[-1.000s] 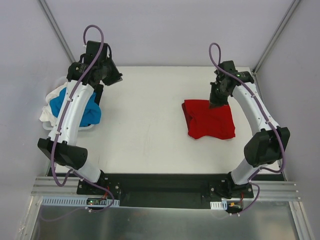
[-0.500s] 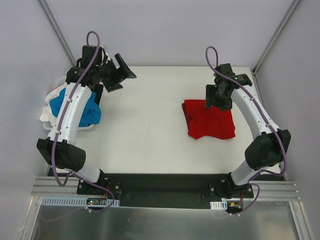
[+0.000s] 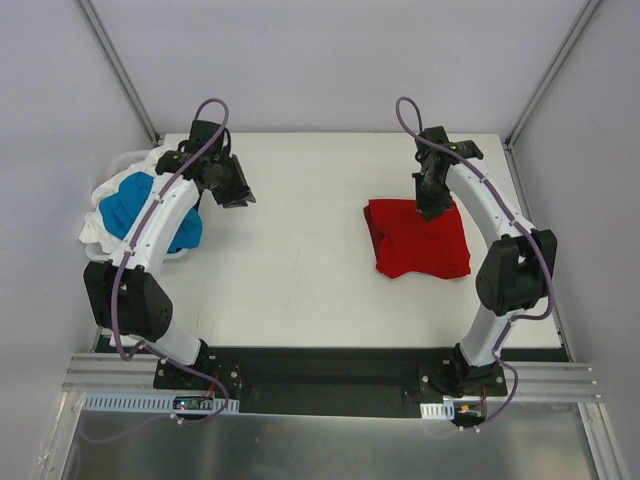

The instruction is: Fold and stack the t-shirts

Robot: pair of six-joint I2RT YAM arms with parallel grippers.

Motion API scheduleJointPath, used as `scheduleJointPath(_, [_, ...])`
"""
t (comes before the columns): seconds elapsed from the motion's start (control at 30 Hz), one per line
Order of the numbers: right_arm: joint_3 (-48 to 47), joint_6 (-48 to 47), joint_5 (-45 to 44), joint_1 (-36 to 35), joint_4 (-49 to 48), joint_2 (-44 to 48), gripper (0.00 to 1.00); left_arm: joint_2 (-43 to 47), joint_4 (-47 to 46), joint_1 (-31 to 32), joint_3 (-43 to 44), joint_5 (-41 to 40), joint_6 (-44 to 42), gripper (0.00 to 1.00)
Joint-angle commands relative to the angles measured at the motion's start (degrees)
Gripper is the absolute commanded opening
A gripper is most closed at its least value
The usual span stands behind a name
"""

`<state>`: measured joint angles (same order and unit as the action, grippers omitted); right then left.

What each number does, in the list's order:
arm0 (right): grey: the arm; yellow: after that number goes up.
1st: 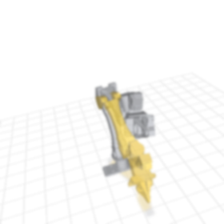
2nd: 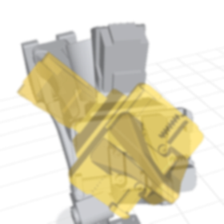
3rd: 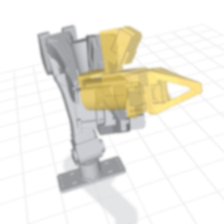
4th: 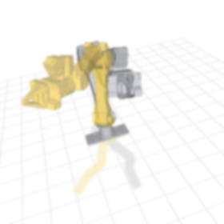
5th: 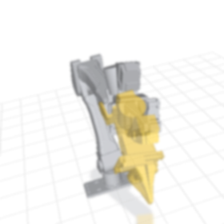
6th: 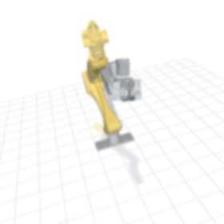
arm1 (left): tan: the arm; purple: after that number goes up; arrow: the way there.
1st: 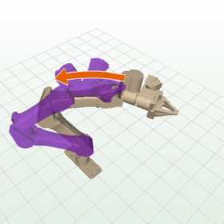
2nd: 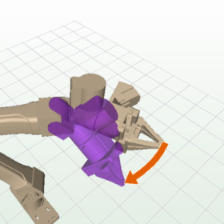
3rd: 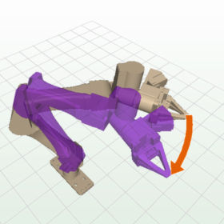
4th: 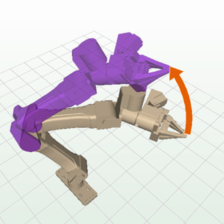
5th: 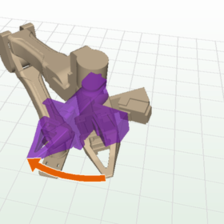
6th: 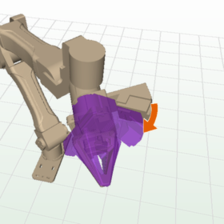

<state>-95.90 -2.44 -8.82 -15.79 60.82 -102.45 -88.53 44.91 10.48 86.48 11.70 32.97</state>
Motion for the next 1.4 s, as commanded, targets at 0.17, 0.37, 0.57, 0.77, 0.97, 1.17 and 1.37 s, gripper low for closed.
scheduleJointPath(0.17, [-1.8, 2.1, 0.3, 0.2, 2.8, -1.3, 0.58, -14.6, 16.5, 13.6, 18.1, -28.6, -11.1, 0.73])
scheduleJointPath(0.37, [-0.2, 7.2, 2.3, -0.3, 2.0, -0.6, 0.01, -16.1, 18.3, 14.0, 15.7, -31.8, -8.5, 0.00])
scheduleJointPath(0.57, [0.1, 10.2, 0.5, 1.2, 1.2, -3.2, 0.01, -15.9, 17.0, 14.0, 16.3, -25.9, -9.0, 0.06])
scheduleJointPath(0.77, [1.8, 10.4, 2.4, 3.5, 0.4, -7.0, 0.01, -15.6, 12.9, 14.6, 14.0, -16.0, -7.3, 0.00])
scheduleJointPath(0.97, [2.5, 10.9, 11.0, 3.5, -2.6, -9.4, 0.01, -16.0, 11.8, 14.6, 12.9, -14.5, -7.0, 0.00])
scheduleJointPath(1.17, [-9.6, 8.7, 15.7, 4.4, 0.1, -22.4, 0.01, -20.2, 13.5, 14.7, 18.7, -12.2, -7.1, 0.00])
scheduleJointPath(1.37, [-13.0, 11.1, 21.1, 9.0, -1.4, -28.1, 0.01, -21.5, 16.5, 14.7, 22.0, -15.2, -6.9, 0.00])
